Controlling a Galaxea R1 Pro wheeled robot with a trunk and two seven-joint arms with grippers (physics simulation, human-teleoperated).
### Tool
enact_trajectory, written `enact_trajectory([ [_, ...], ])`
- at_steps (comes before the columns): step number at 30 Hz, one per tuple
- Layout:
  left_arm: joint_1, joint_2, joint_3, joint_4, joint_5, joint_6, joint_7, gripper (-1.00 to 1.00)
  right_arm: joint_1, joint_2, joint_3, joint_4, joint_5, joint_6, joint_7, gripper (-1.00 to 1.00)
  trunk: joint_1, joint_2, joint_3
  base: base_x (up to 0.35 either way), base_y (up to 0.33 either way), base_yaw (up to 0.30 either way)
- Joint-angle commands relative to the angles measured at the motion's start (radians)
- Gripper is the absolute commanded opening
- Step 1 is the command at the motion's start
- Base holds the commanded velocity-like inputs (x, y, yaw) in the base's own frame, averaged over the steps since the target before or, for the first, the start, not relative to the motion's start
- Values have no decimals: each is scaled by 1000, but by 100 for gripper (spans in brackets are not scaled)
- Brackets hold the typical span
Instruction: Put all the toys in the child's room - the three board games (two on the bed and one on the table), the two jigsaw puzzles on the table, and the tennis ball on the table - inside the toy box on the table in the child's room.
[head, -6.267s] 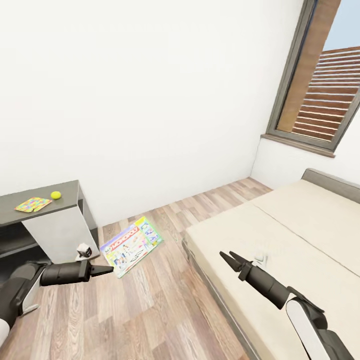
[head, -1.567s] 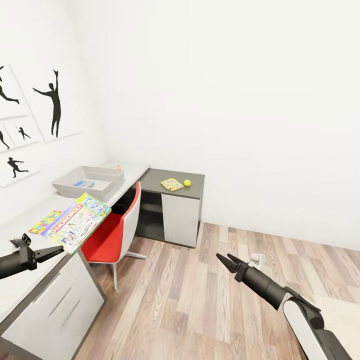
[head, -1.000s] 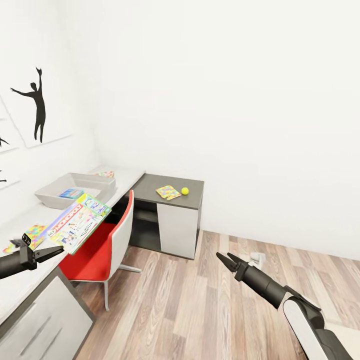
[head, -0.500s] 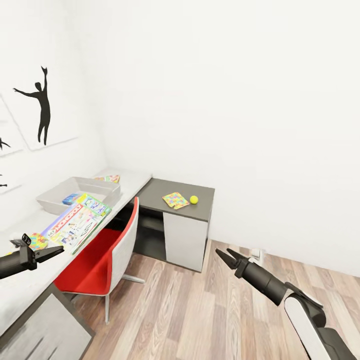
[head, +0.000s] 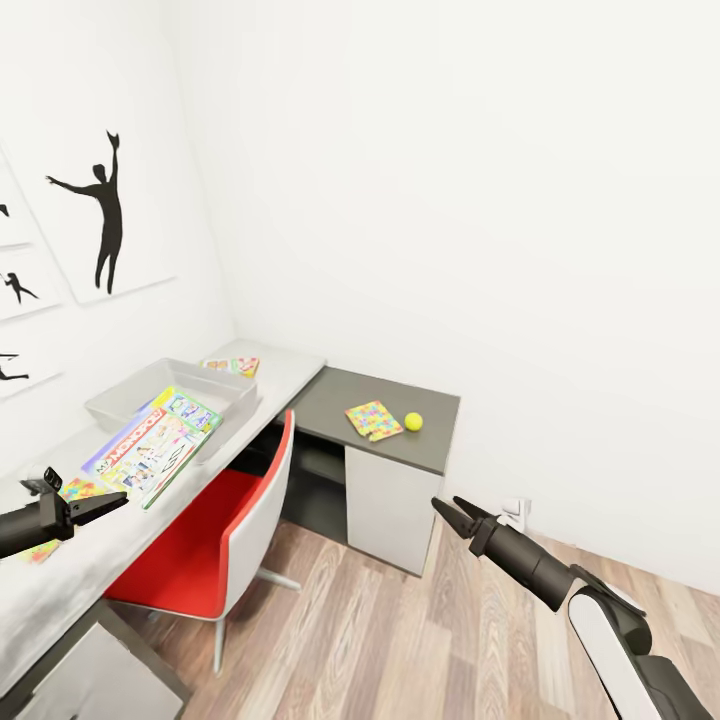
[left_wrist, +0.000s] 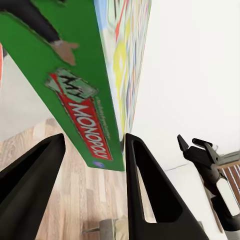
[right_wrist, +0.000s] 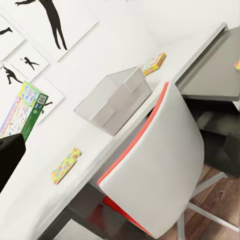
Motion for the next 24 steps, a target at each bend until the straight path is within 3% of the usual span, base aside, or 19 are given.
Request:
enact_trajectory([
  [1, -1, 0, 0, 0, 1, 10, -4, -100, -1, -1, 0, 0, -10, 8, -2, 100, 1, -2, -2, 324, -3, 17],
  [24, -1, 0, 0, -1, 1, 5, -4, -100, -1, -2, -1, 0, -10, 5, 0, 100, 1, -2, -2, 325, 0, 4],
])
